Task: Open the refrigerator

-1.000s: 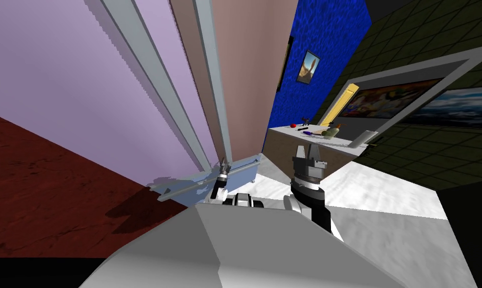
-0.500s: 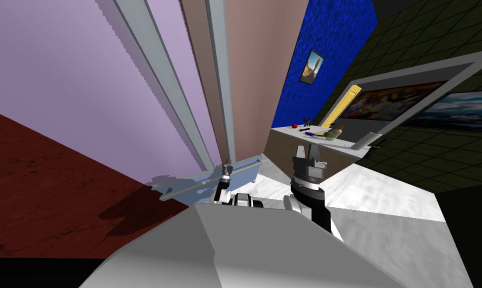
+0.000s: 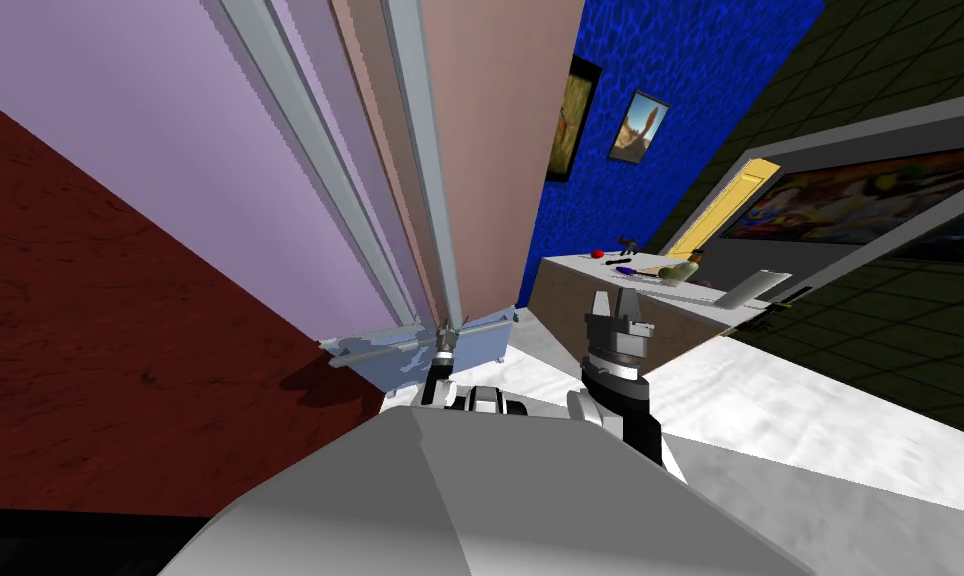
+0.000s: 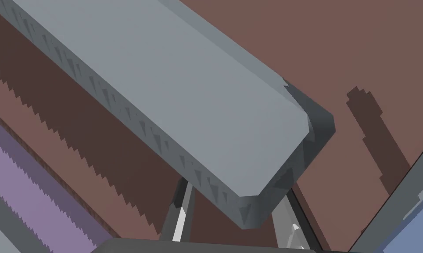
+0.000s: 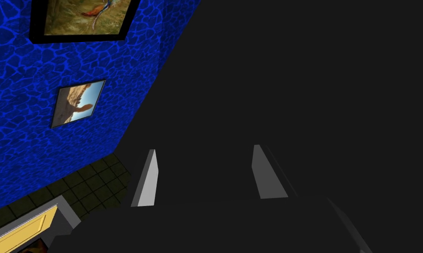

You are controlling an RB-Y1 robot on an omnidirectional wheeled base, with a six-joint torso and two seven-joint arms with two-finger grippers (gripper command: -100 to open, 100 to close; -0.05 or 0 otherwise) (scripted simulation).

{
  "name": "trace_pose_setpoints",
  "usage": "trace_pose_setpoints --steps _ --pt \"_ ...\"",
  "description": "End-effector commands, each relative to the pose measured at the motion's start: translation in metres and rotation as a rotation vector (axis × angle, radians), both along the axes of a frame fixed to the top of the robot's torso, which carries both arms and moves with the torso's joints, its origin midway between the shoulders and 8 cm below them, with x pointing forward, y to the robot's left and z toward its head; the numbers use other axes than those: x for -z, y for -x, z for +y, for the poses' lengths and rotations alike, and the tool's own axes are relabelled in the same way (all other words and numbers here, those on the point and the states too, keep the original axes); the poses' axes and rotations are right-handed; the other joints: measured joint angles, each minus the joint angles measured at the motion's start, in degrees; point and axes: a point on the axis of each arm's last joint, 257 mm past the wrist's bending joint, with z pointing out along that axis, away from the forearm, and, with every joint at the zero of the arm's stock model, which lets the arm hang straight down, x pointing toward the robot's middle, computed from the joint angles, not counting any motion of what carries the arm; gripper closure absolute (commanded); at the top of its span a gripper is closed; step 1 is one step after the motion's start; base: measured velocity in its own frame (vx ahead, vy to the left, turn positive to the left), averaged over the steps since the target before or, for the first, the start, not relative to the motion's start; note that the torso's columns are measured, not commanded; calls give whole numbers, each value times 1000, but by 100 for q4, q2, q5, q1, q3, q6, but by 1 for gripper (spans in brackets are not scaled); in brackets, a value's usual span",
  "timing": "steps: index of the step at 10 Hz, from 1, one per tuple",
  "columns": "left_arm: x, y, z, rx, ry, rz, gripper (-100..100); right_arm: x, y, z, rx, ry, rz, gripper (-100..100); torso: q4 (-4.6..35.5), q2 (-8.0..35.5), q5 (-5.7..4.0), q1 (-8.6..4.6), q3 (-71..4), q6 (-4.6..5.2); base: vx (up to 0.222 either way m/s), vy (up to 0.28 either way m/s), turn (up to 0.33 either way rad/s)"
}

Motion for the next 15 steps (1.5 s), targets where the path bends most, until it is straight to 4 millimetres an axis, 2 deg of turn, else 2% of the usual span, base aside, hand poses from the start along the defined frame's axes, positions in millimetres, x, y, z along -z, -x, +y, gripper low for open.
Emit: trace_pose_setpoints --steps 1,3,4,5,7,11,14,15 --pt "-7 1 17 -51 -1 -6 100 0 0 0 0 0 0 0 -1 -10 2 5 -5 8 -109 -352 181" --pt "-8 5 35 -95 -3 -1 100 0 0 0 0 0 0 0 1 18 0 -6 11 6 -131 -348 166" --pt "-2 6 34 -88 -3 9 100 0 0 0 0 0 0 0 6 11 -1 7 8 -1 -55 -155 68" --pt "3 10 45 -116 -3 19 100 0 0 0 0 0 0 0 8 -16 10 72 -9 -1 -25 -160 103" --pt "0 16 63 -161 -2 15 100 0 0 0 0 0 0 0 -9 -28 6 23 -15 -24 44 -295 207" --pt "-5 29 98 -251 -2 6 100 0 0 0 0 0 0 0 -9 11 5 -11 11 9 -33 -323 161" --pt "-8 40 123 -318 -4 0 100 0 0 0 0 0 0 0 5 -15 -2 28 -10 0 -10 -305 159" --pt "-1 40 121 -310 -3 15 100 0 0 0 0 0 0 0 4 4 -1 15 2 -2 -31 -144 69"
